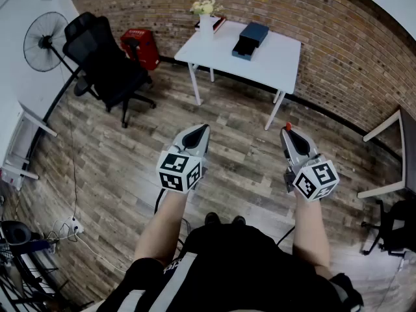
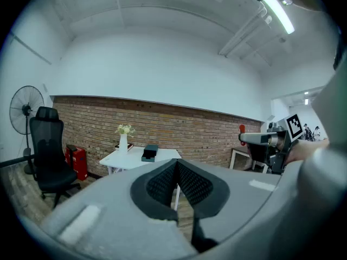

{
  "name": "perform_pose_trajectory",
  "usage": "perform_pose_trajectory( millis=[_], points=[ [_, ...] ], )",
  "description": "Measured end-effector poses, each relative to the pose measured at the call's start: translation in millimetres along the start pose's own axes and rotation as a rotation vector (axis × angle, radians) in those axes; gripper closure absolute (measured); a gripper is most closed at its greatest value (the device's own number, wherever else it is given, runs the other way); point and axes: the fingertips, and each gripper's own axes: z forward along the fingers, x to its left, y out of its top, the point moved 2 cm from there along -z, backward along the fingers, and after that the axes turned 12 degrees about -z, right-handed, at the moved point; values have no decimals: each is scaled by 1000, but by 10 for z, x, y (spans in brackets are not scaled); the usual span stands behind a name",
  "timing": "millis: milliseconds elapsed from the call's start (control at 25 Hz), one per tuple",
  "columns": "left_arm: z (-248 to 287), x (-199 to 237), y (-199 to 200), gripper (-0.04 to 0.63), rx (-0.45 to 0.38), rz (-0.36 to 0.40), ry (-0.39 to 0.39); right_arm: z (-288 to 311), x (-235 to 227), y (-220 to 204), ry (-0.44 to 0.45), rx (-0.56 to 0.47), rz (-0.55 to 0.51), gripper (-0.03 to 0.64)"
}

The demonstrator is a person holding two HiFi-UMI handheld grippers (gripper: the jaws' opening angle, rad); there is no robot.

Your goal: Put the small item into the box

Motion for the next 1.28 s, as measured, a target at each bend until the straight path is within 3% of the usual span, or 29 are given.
perform_pose_trajectory(
  millis=[360,480,720,920,1280],
  points=[
    [86,-144,-55,588,5,-3,-22,-67,-147,-54,2,16,-33,606],
    [232,-225,-37,588,28,69,-45,9,-224,-31,31,29,-70,604],
    [328,-312,104,588,-18,110,27,-108,-394,68,4,-20,-15,603],
    [297,-372,51,588,-54,64,102,-377,-560,59,-29,-48,6,603],
    [331,-471,-94,588,-31,59,103,-498,-661,-106,-50,-36,58,603]
  ],
)
